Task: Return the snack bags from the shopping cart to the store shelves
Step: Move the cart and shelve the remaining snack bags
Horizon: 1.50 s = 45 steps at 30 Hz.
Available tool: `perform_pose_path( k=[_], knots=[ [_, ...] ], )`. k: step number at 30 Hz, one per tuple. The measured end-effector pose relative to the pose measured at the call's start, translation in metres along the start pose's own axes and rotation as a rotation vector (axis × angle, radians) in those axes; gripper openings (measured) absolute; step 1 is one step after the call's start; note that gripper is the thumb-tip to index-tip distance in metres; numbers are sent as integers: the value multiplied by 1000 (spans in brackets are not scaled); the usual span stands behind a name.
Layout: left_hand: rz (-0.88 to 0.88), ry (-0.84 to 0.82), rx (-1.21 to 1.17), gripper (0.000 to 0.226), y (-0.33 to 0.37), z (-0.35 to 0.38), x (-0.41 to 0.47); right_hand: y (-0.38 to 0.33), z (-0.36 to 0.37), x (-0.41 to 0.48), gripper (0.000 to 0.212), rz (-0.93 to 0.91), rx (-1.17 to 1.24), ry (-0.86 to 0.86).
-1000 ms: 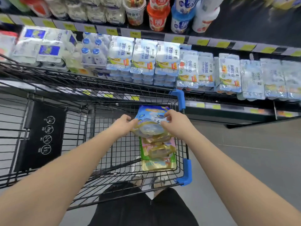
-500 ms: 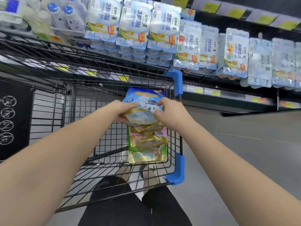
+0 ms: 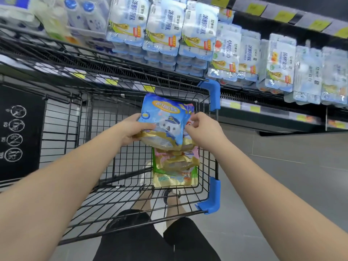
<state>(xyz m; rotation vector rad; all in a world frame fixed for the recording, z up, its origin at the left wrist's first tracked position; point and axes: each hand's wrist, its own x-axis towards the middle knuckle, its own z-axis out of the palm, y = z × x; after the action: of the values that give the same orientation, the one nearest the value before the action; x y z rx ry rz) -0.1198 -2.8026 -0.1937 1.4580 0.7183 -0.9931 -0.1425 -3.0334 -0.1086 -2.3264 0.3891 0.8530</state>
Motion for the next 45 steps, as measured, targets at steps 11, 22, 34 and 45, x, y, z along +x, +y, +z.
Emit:
perform_pose_path(
  k=[11,22,34,45],
  knots=[
    [66,-111,-21,56,-24,-63,-9,0,41,35,37,180,71,-23],
    [58,-77,-78,56,-35,-131,-15,-5,127,72,31,423,393,-146],
    [74,-81,-93,65,-38,-171,-27,-41,207,82,87,735,1087,-62],
    [106,-59,-112,57,-55,-177,-36,-46,209,90,35,720,1350,-25]
  ],
)
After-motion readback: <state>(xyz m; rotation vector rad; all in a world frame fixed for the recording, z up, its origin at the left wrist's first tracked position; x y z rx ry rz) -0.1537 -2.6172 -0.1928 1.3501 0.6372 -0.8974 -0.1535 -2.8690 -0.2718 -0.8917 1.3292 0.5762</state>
